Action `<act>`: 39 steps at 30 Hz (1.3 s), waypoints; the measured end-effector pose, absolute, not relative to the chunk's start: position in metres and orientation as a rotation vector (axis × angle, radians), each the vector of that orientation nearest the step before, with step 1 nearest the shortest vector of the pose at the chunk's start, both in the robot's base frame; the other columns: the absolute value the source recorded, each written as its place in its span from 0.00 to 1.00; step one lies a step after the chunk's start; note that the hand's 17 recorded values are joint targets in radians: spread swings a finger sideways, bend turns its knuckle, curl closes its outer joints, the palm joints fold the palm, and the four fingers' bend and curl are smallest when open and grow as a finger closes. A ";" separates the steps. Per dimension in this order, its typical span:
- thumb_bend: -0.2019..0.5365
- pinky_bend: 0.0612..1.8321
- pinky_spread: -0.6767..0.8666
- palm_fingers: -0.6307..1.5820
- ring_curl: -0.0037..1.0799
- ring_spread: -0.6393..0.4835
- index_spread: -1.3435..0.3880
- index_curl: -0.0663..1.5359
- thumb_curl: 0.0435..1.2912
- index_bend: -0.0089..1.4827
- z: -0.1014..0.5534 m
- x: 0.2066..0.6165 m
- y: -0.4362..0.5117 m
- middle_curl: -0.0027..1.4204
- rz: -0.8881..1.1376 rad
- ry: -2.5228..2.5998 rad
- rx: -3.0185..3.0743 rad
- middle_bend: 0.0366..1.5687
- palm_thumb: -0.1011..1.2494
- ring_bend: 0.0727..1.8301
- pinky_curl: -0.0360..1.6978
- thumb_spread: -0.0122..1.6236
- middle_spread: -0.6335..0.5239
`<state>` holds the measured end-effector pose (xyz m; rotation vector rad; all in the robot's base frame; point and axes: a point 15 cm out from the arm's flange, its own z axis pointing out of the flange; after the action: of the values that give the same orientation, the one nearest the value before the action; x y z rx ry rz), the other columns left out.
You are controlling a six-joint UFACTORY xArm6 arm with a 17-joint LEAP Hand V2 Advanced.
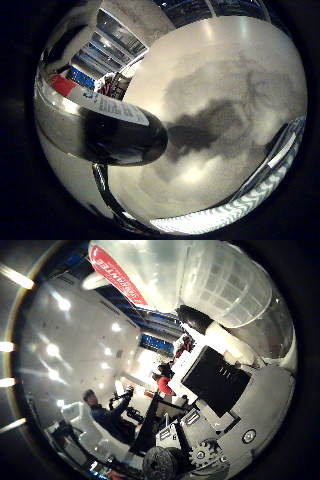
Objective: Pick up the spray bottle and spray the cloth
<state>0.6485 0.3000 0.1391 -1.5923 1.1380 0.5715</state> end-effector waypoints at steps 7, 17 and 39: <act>0.22 0.49 0.24 0.77 0.63 0.39 0.58 0.66 0.47 0.43 0.131 0.641 0.299 0.50 0.570 1.125 -1.649 0.68 0.71 0.63 0.64 0.57 0.43; 0.24 0.45 0.11 0.55 0.51 0.35 0.52 0.55 0.38 0.12 0.119 0.631 0.297 0.43 0.571 1.108 -1.738 0.45 0.69 0.55 0.51 0.60 0.40; 0.23 0.21 0.66 0.28 0.26 0.57 0.55 0.24 0.23 0.11 0.108 0.619 0.263 0.25 0.574 1.134 -1.935 0.11 0.54 0.21 0.30 0.59 0.56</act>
<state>0.6187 0.2634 0.1077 -1.9351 1.1340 0.5737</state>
